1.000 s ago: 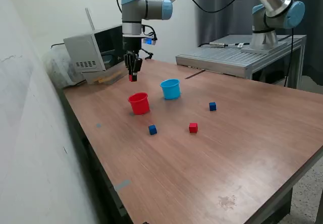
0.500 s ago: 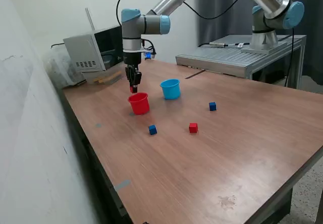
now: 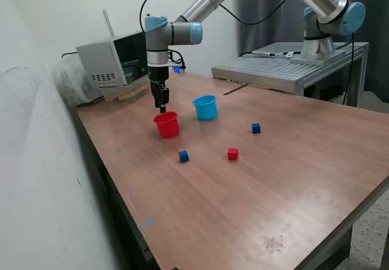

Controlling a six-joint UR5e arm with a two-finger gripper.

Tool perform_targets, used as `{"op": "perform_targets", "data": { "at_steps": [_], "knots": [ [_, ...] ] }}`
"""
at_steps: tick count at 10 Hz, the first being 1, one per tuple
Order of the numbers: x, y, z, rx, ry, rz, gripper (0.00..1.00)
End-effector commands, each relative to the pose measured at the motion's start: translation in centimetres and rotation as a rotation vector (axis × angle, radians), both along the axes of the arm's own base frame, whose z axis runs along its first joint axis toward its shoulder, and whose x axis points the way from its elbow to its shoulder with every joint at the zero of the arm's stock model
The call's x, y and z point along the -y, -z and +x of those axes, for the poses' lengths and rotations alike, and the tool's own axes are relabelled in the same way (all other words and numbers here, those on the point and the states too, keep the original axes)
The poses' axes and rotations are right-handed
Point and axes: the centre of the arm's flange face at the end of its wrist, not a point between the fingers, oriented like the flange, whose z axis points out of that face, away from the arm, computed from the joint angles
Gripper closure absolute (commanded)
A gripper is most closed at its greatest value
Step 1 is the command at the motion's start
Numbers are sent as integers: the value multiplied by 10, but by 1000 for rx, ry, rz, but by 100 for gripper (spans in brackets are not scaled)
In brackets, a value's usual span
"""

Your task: Place red objects in the red bin, and blue objects in the blue bin.

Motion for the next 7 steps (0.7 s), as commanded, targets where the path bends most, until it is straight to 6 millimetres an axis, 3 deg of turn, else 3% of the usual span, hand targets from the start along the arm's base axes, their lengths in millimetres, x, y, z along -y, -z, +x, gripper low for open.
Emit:
{"op": "perform_targets", "data": {
  "at_steps": [1, 2, 3, 4, 7],
  "knots": [
    [9, -11, 4, 36, -18, -7, 0],
    [17, -47, 12, 33, -27, -7, 0],
    [38, -92, 34, 60, -63, -10, 0],
    [82, -112, 50, 122, -112, -25, 0],
    [179, -105, 88, 226, -283, -33, 0]
  ]
}}
